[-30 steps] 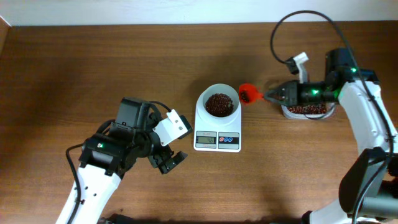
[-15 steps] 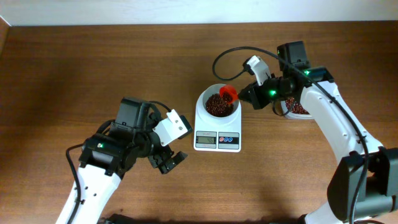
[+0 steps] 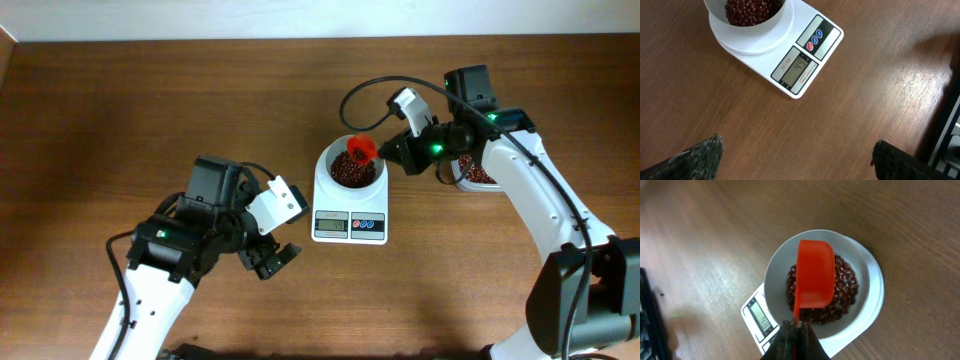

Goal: Scoop and weigh 50g on scale
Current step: 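Hold the scoop over the bowl and tip beans in gradually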

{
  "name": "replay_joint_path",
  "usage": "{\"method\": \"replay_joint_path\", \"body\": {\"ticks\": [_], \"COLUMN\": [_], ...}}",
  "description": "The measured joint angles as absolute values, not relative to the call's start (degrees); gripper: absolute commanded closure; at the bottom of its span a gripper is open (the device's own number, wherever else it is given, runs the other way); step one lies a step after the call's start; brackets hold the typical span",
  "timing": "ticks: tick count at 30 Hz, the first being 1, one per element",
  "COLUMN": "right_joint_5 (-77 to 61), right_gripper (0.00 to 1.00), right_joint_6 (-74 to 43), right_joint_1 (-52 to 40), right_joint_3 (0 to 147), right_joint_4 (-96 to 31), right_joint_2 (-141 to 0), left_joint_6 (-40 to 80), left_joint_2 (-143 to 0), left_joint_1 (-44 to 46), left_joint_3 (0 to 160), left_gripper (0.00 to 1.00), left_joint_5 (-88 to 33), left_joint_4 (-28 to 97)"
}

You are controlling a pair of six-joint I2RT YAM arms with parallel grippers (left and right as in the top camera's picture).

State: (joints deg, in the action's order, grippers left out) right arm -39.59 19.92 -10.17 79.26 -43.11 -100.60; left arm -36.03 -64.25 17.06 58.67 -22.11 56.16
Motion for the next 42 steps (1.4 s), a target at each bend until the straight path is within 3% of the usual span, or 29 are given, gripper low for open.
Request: {"method": "replay_joint_path", "body": {"ticks": [13,22,42], "right_joint_5": [-46.7,-38.8,-38.9], "right_gripper": [0.96,0.96,0.96], "right_joint_6": [14.9,5.1,6.3], "right_joint_1": [-10.2,-10.2,-10.3], "right_joint_3": [79.3,79.3,79.3], "right_joint_4": [-42.7,-40.1,-40.6], "right_joint_2": [-100.6,-100.6,-100.6], "left_joint_6": [-36.0,-36.0,-36.0], "left_joint_2": [-64.2,-64.2,-64.2], "left_joint_1": [17.1,17.1,17.1], "left_joint_3": [58.7,58.7,58.7], "left_gripper": [0.01,0.01,0.01], "left_joint_5": [-22.1,-22.1,-22.1], "left_joint_4": [56.1,56.1,56.2]}}
